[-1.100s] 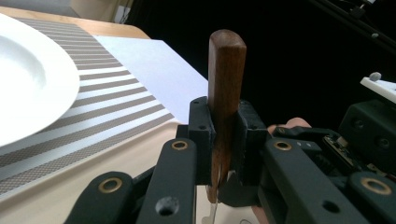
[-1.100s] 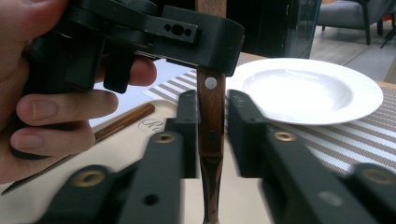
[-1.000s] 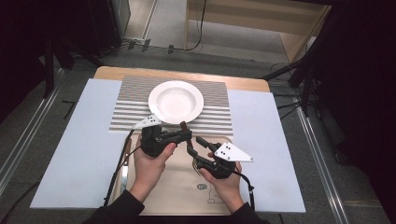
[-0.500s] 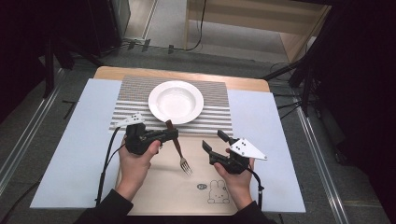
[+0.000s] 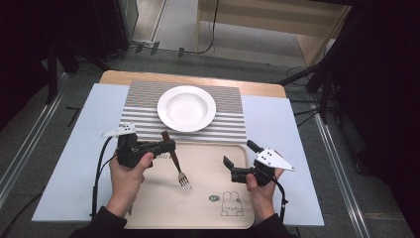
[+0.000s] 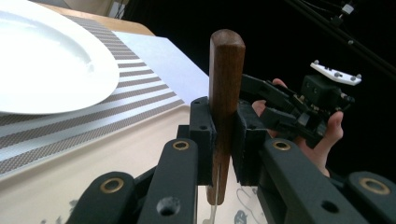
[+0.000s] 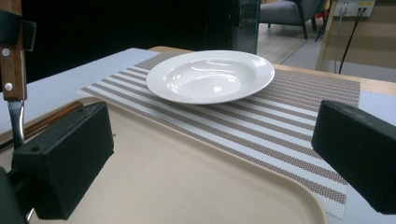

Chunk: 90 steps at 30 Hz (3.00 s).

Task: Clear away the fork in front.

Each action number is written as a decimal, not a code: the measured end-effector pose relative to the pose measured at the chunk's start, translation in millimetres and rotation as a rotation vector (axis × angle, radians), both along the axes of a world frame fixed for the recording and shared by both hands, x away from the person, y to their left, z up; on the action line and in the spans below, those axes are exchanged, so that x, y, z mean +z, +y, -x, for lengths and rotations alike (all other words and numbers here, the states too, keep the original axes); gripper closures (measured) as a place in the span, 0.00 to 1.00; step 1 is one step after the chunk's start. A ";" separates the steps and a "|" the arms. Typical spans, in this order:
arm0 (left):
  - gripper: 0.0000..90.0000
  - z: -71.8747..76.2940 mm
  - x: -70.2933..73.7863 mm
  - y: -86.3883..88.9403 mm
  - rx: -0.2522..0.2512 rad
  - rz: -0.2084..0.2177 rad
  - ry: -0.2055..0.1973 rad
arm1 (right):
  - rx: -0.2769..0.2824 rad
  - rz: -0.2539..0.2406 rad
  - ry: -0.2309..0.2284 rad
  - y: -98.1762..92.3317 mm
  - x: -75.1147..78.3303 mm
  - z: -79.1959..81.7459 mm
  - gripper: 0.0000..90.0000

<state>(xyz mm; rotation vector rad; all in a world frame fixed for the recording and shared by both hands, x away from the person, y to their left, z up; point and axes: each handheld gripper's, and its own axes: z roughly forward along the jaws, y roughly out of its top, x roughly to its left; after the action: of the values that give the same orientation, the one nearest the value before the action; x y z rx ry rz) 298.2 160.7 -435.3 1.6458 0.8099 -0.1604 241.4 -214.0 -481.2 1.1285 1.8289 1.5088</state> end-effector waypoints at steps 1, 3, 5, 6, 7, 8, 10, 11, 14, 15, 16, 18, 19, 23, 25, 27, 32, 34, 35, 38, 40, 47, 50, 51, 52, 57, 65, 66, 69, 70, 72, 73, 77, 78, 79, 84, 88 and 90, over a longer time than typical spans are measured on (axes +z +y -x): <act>0.88 0.5 0.0 2.7 -0.009 0.003 0.006 | 0.002 -0.004 0.002 -1.5 -0.1 0.4 0.00; 0.88 1.9 -0.2 6.2 -0.006 0.002 0.007 | -0.010 0.005 -0.001 -5.0 -0.9 1.3 0.00; 0.88 2.7 -1.2 10.3 -0.007 0.001 0.010 | -0.016 0.008 -0.003 -9.7 -2.5 1.2 0.00; 0.88 2.8 -2.0 12.6 -0.006 0.002 0.014 | -0.023 0.009 -0.001 -12.3 -3.3 1.3 0.00; 0.88 2.7 -2.8 14.8 -0.009 0.001 0.019 | -0.028 0.010 0.000 -15.1 -4.2 1.5 0.00; 0.88 3.0 -3.5 16.6 -0.012 0.005 0.025 | -0.033 0.007 0.001 -18.0 -5.0 1.9 0.00; 0.88 3.1 -4.6 19.9 -0.020 -0.001 0.030 | -0.038 0.006 0.005 -23.6 -6.2 2.4 0.00; 0.88 3.3 -5.1 21.1 -0.024 0.001 0.036 | -0.044 0.013 0.001 -26.1 -6.6 3.2 0.00; 0.88 3.8 -6.3 23.8 -0.036 -0.009 0.042 | -0.072 0.032 -0.002 -33.3 -7.7 6.0 0.00; 0.88 4.1 -7.2 25.4 -0.042 -0.006 0.051 | -0.077 0.034 -0.002 -35.2 -8.0 6.6 0.00; 0.88 3.9 -7.9 26.4 -0.048 -0.008 0.053 | -0.087 0.038 -0.001 -38.1 -8.6 7.7 0.00; 0.88 3.9 -9.8 28.6 -0.054 -0.009 0.064 | -0.094 0.032 0.000 -42.5 -9.2 9.6 0.00; 0.88 4.4 -10.2 29.0 -0.055 -0.010 0.070 | -0.103 0.031 -0.002 -45.8 -9.7 11.2 0.00; 0.88 5.7 -13.7 31.4 -0.077 -0.023 0.073 | -0.119 0.045 -0.019 -56.4 -10.8 16.9 0.00; 0.88 5.7 -15.5 33.5 -0.086 -0.013 0.089 | -0.140 0.049 -0.026 -62.0 -11.7 19.7 0.00; 0.88 5.8 -15.8 36.1 -0.086 -0.014 0.094 | -0.148 0.043 -0.023 -67.4 -13.1 22.0 0.00; 0.88 6.9 -16.8 42.0 -0.086 -0.017 0.104 | -0.164 0.042 -0.020 -79.7 -15.2 26.8 0.00; 0.88 7.1 -17.7 43.6 -0.091 -0.022 0.111 | -0.176 0.041 -0.018 -85.9 -16.5 28.5 0.00; 0.88 7.3 -18.2 44.1 -0.092 -0.022 0.111 | -0.181 0.040 -0.018 -87.8 -17.2 29.1 0.00; 0.88 5.6 -21.2 46.5 -0.102 -0.004 0.140 | -0.196 0.047 -0.008 -94.2 -19.7 31.3 0.00; 0.88 4.8 -22.3 47.9 -0.101 -0.009 0.147 | -0.199 0.047 -0.006 -98.0 -20.4 33.4 0.00; 0.88 3.9 -22.7 49.1 -0.120 -0.020 0.164 | -0.251 0.063 -0.020 -113.1 -22.0 41.7 0.00; 0.88 4.1 -23.0 48.1 -0.129 -0.003 0.183 | -0.267 0.057 -0.022 -119.2 -22.5 45.3 0.00; 0.88 4.4 -22.8 46.8 -0.132 -0.005 0.185 | -0.269 0.054 -0.019 -120.7 -22.9 46.8 0.00; 0.88 4.6 -22.7 45.9 -0.131 -0.015 0.183 | -0.271 0.056 -0.019 -122.5 -23.3 47.9 0.00; 0.88 1.3 -27.0 46.2 -0.134 -0.023 0.206 | -0.277 0.046 -0.020 -127.6 -24.6 52.3 0.00; 0.87 -6.9 -35.4 47.7 -0.116 -0.031 0.215 | -0.270 0.054 -0.017 -130.4 -27.4 56.5 0.00; 0.87 -7.2 -35.7 47.4 -0.106 -0.044 0.207 | -0.274 0.051 -0.015 -131.2 -27.4 57.1 0.00; 0.85 -7.9 -37.4 47.4 -0.085 -0.079 0.183 | -0.286 0.055 -0.016 -134.1 -27.4 58.2 0.00; 0.83 -7.3 -37.7 46.8 -0.054 -0.115 0.165 | -0.293 0.054 -0.009 -134.6 -27.5 58.6 0.00; 0.80 -8.3 -40.3 46.2 -0.032 -0.156 0.157 | -0.299 0.048 -0.009 -136.1 -27.9 58.5 0.00; 0.79 -8.6 -41.5 45.5 -0.030 -0.172 0.153 | -0.299 0.047 -0.009 -136.5 -27.9 58.5 0.00; 0.74 -7.4 -44.4 40.3 -0.003 -0.261 0.128 | -0.297 0.055 -0.010 -135.4 -28.3 57.9 0.00; 0.73 -7.4 -45.3 39.1 -0.004 -0.276 0.127 | -0.296 0.053 -0.009 -135.3 -28.4 57.8 0.00; 0.72 -7.4 -46.3 37.8 0.001 -0.300 0.119 | -0.296 0.052 -0.008 -135.4 -28.6 57.6 0.00; 0.64 -7.5 -52.1 31.5 0.025 -0.390 0.115 | -0.294 0.045 -0.003 -136.3 -29.5 56.7 0.00; 0.60 -7.3 -54.1 27.3 0.030 -0.440 0.108 | -0.298 0.049 -0.003 -136.1 -29.9 56.1 0.00; 0.58 -7.1 -54.8 25.7 0.029 -0.468 0.102 | -0.300 0.048 0.001 -136.1 -30.0 55.9 0.00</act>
<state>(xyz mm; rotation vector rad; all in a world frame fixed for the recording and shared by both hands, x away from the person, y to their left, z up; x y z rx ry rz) 305.3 186.4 -490.1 2.0759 1.0006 -0.0336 185.4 -350.1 -511.2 1.3129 1.6025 1.2848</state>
